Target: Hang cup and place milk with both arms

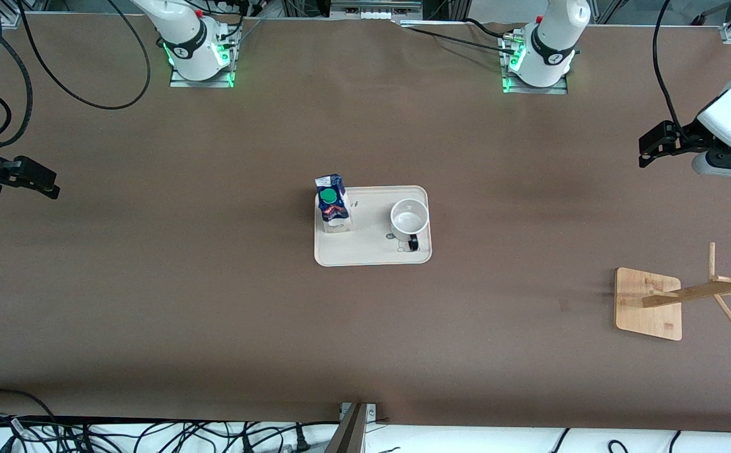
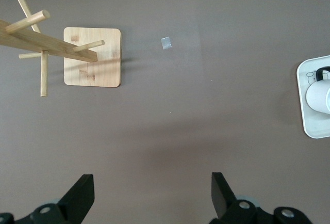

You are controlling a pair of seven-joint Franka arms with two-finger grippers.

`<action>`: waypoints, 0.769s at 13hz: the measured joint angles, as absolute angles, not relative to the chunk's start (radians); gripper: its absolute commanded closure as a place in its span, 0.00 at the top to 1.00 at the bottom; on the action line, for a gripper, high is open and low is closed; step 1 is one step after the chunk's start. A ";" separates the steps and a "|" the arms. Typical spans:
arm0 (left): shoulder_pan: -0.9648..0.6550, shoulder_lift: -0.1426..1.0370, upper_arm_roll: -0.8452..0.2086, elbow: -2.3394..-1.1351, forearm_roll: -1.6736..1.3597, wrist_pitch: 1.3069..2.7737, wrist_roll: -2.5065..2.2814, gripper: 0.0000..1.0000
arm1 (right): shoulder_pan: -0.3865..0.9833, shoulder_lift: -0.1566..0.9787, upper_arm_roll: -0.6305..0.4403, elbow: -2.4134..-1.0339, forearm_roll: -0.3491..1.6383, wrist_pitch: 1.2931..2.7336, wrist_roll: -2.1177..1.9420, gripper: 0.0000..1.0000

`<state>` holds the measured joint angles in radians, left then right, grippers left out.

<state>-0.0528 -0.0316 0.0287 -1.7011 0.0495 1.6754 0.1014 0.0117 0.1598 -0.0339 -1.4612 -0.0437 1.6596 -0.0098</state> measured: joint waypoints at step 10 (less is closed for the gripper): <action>-0.053 -0.019 0.032 -1.694 0.049 1.672 0.101 1.00 | 0.075 0.210 -0.028 -1.479 -0.034 1.541 -0.012 1.00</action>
<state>-0.0526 -0.0191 0.0323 -1.6940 0.0495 1.6716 0.1010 0.0746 0.2105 -0.0282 -1.4789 -0.0337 1.5409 -0.0122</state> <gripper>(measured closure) 0.000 0.000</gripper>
